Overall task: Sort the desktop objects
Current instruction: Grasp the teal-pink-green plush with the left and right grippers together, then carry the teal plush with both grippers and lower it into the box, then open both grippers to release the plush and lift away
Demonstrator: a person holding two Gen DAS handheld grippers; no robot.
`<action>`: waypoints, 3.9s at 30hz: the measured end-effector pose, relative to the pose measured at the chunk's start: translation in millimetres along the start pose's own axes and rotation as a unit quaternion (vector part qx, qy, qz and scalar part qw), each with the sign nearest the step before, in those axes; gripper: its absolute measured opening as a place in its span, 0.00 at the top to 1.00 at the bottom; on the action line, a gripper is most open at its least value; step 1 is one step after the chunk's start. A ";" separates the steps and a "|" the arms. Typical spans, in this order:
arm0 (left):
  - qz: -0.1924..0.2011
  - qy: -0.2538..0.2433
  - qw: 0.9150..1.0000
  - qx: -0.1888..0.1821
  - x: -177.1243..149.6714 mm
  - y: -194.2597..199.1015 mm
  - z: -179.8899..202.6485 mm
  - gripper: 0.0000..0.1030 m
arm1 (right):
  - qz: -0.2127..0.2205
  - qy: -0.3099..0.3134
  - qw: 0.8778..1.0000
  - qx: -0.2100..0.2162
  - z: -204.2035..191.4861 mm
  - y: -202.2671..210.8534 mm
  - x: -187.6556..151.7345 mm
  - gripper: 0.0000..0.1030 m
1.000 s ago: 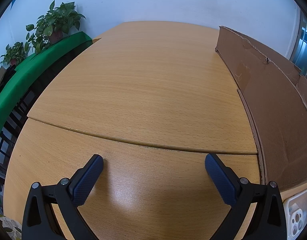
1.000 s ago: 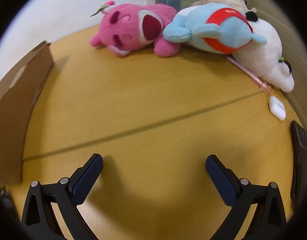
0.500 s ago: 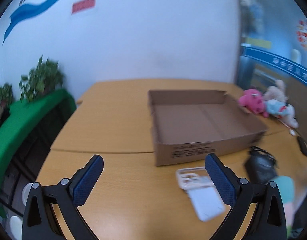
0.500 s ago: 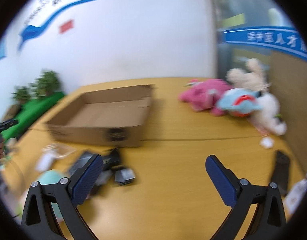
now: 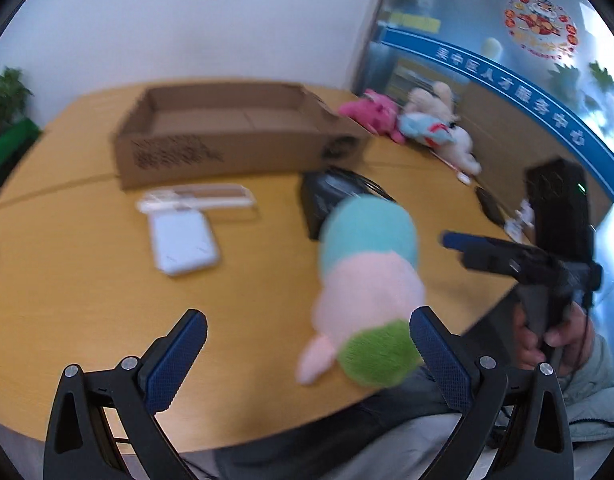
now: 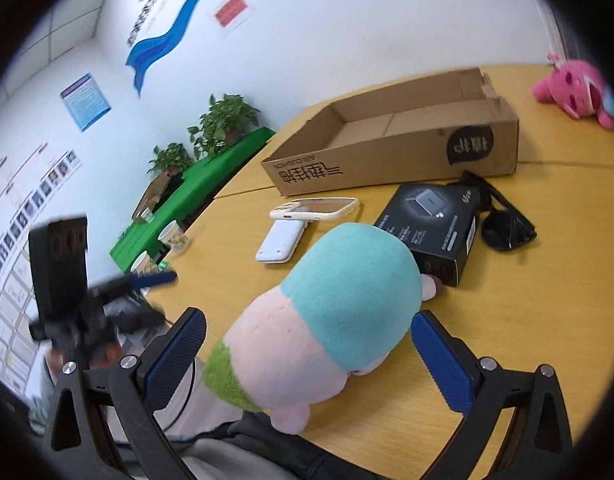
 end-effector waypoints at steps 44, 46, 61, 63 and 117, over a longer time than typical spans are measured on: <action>0.183 -0.067 0.980 0.030 263.2 38.1 -39.3 0.38 | 0.120 0.229 0.962 0.091 -103.0 -53.3 293.1 0.09; 0.186 -0.068 0.979 0.039 286.5 34.9 -52.9 0.37 | 0.120 0.238 0.959 0.098 -104.0 -57.4 310.1 0.09; 0.071 0.009 0.995 0.076 401.2 -103.2 -221.7 0.37 | 0.029 0.186 0.973 0.136 -20.1 -244.1 408.3 0.09; 0.037 0.027 0.995 0.086 402.4 -136.9 -245.9 0.37 | 0.003 0.162 0.977 0.142 5.0 -282.5 407.8 0.09; 0.213 -0.018 0.923 0.318 304.2 -43.7 -124.5 0.00 | 0.103 0.163 0.968 -0.158 1.3 -66.4 282.5 0.01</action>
Point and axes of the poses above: each gripper's, at about its wrist camera, not at the fingertips, and y roughly against the way its jaws point, z to its right, x to its top, the point moved 2 cm from there along -y, roughly the way its jaws point, and after that the axes turned 1 degree about x, right-handed, at the moved point
